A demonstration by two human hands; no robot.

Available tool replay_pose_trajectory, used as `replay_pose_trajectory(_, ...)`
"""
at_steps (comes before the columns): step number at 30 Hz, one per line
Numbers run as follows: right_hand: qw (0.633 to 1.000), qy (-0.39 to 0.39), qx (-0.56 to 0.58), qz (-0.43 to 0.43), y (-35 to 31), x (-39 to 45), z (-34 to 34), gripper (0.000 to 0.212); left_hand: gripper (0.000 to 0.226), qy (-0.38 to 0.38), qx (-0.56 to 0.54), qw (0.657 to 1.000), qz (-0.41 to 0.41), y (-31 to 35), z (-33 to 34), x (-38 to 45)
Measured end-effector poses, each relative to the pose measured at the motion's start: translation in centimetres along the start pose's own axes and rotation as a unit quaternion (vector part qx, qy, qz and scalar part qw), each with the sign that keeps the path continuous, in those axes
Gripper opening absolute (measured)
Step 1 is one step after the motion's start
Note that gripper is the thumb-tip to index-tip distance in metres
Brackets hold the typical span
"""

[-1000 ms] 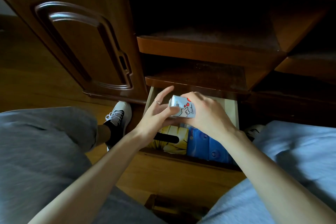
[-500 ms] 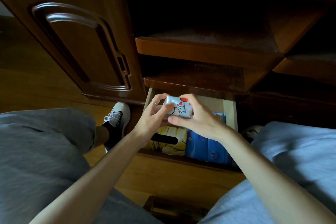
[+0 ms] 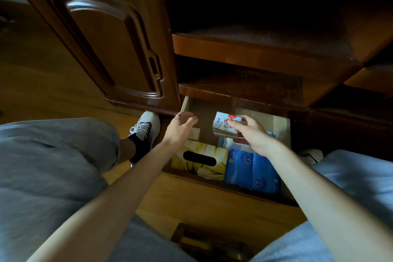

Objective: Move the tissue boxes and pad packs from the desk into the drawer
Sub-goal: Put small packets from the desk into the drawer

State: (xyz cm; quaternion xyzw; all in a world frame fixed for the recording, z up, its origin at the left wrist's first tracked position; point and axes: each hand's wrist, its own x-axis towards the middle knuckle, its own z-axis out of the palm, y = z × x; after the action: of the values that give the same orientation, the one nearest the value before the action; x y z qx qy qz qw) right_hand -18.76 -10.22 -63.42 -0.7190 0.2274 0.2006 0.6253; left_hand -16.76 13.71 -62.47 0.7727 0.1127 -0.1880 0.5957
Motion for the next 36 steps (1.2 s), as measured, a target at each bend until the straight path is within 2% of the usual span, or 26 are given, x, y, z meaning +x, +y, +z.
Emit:
replay_pose_trajectory(2,0.998,0.037,-0.033,0.033,1.2,2.1,0.4,0.043,0.031,0.023,0.091,0.996,0.005,-1.5,-0.4,1.0)
replay_pose_trajectory(4,0.996,0.051,-0.052,0.053,2.2,3.6,1.1,0.045,0.027,0.028,0.123,0.992,0.013,-3.1,-0.4,1.4)
replay_pose_trajectory(9,0.99,0.038,-0.121,0.065,3.1,7.6,3.8,0.046,0.024,0.013,0.201,0.978,0.052,-5.0,0.5,2.6)
replay_pose_trajectory(12,0.983,0.005,-0.156,0.093,3.8,9.4,5.6,0.045,0.024,0.0,0.236,0.97,0.051,-6.1,0.5,3.1)
replay_pose_trajectory(15,0.976,-0.036,-0.166,0.132,5.0,10.6,6.9,0.06,0.023,0.005,0.244,0.968,0.052,-6.9,0.4,3.4)
replay_pose_trajectory(18,0.974,-0.029,-0.162,0.157,5.8,11.1,7.5,0.073,0.024,0.001,0.242,0.968,0.064,-7.0,0.7,3.9)
replay_pose_trajectory(23,0.96,-0.041,-0.224,0.162,5.9,12.0,7.7,0.058,0.025,-0.006,0.247,0.967,0.058,-7.5,1.3,4.4)
replay_pose_trajectory(26,0.951,-0.074,-0.248,0.168,5.6,12.5,7.3,0.048,0.023,-0.013,0.285,0.954,0.088,-7.5,1.6,4.7)
replay_pose_trajectory(28,0.945,-0.093,-0.269,0.163,5.7,12.7,7.2,0.042,0.024,-0.011,0.337,0.931,0.142,-7.5,1.5,5.1)
replay_pose_trajectory(30,0.935,-0.09,-0.311,0.142,5.8,12.5,7.1,0.026,0.027,-0.035,0.408,0.891,0.198,-7.4,1.4,5.8)
replay_pose_trajectory(33,0.923,-0.102,-0.356,0.106,5.9,12.2,6.9,0.029,0.033,-0.086,0.498,0.832,0.226,-7.3,1.4,6.9)
replay_pose_trajectory(36,0.916,-0.117,-0.373,0.091,5.7,11.6,6.2,0.044,0.042,-0.133,0.556,0.79,0.223,-6.9,1.9,8.1)
